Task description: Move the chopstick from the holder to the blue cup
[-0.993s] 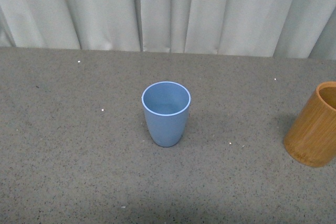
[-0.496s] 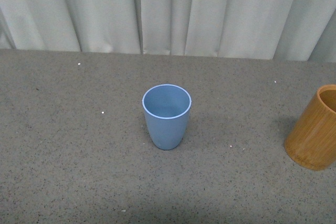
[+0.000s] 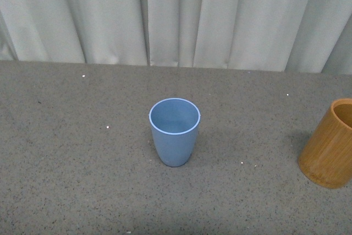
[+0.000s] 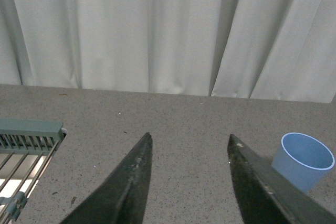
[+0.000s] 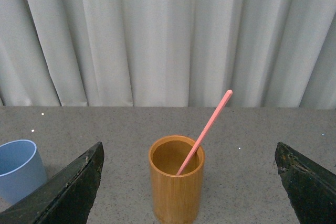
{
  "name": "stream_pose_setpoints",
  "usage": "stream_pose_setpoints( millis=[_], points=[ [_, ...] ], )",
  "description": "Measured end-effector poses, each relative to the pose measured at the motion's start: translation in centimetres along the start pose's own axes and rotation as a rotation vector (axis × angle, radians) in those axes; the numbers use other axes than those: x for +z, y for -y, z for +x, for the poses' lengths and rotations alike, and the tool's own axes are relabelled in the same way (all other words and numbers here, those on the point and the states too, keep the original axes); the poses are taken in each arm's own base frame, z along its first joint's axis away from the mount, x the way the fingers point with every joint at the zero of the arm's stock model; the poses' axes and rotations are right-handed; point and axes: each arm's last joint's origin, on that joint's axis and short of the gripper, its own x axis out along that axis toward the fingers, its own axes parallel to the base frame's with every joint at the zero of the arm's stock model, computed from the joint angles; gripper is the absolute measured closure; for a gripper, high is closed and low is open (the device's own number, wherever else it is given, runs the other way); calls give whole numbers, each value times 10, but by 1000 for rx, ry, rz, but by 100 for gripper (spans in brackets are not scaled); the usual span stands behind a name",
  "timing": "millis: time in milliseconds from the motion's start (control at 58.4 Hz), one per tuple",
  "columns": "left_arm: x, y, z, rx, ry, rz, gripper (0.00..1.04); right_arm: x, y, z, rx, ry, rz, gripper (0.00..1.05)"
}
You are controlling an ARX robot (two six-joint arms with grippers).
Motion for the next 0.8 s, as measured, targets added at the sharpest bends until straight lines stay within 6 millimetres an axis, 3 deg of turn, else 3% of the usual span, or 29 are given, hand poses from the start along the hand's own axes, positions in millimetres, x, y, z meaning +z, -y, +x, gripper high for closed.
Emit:
stream_pose_setpoints(
  millis=[308, 804],
  points=[
    [0, 0, 0, 0, 0, 1, 5, 0, 0, 0, 0, 0, 0, 10],
    [0, 0, 0, 0, 0, 2, 7, 0, 0, 0, 0, 0, 0, 10]
  ],
)
